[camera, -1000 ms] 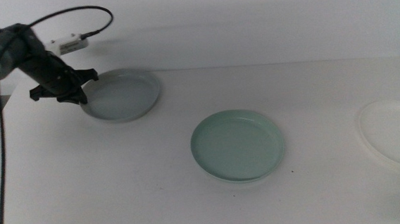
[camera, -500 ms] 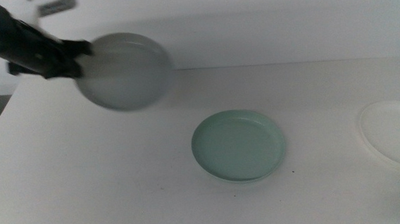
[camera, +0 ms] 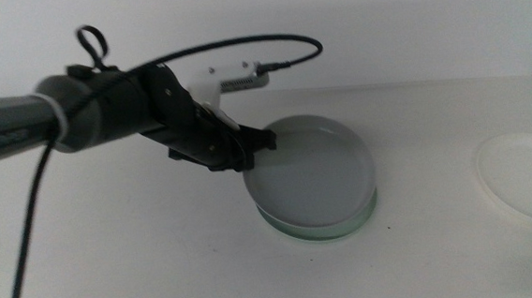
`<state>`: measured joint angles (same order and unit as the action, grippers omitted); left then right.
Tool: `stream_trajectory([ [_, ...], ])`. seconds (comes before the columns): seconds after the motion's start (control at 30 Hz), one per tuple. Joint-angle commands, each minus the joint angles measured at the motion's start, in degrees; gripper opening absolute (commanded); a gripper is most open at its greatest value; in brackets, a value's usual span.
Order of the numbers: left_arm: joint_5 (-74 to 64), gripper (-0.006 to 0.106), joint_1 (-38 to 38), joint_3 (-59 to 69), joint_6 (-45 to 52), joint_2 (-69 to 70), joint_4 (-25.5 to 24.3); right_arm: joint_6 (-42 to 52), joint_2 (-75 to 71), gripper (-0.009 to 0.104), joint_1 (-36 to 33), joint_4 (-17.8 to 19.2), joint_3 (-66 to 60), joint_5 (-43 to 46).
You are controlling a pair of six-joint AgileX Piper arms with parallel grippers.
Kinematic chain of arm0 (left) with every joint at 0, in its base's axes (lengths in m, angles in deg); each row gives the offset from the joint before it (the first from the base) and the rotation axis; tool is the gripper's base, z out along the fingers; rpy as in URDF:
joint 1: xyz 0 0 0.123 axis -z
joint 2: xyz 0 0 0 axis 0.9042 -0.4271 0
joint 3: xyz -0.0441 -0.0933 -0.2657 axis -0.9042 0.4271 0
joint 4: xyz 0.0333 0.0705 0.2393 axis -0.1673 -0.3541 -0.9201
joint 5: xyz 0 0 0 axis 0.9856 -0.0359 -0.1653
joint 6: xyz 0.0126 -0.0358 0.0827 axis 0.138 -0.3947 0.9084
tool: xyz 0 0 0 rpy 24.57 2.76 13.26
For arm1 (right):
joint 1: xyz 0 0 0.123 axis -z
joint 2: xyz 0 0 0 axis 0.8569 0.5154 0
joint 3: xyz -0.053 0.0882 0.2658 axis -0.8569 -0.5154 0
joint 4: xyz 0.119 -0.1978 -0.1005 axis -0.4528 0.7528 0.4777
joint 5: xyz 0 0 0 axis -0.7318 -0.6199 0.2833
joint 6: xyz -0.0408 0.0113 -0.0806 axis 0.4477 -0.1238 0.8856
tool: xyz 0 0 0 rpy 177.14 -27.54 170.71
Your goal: Stack the three bowls on top of each other.
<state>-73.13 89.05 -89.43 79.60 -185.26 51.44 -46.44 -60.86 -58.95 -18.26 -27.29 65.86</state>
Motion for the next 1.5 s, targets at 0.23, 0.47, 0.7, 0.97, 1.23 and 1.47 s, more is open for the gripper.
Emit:
stream_trajectory([
  [0.23, 2.85, 0.005, 0.73, -1.51, 2.76, -5.85, 4.02, 0.23, -0.19, 0.092, 0.48, 0.16, -0.23, 0.55],
  [0.47, -2.36, 0.062, 0.73, -4.16, 9.06, -3.11, 4.01, 0.23, -0.19, 0.092, 0.48, 0.16, -0.23, 0.55],
  [0.7, -14.32, 0.094, 0.25, -2.14, 18.99, 17.37, 4.05, 0.23, -0.19, 0.092, 0.48, 0.16, -0.23, 0.55],
  [0.97, -29.35, 0.094, 0.25, 1.58, 23.01, 43.75, 5.81, 0.23, -0.19, 0.092, 0.48, 0.16, -0.23, 0.55],
  [1.23, -31.78, 0.094, 0.25, 1.58, 15.92, 57.51, -0.10, 0.23, -0.19, 0.092, 0.48, 0.16, -0.23, 0.55],
  [1.47, -32.61, 0.094, 0.25, 1.58, 14.69, 58.92, -0.03, 0.23, -0.19, 0.092, 0.48, 0.16, -0.23, 0.55],
])
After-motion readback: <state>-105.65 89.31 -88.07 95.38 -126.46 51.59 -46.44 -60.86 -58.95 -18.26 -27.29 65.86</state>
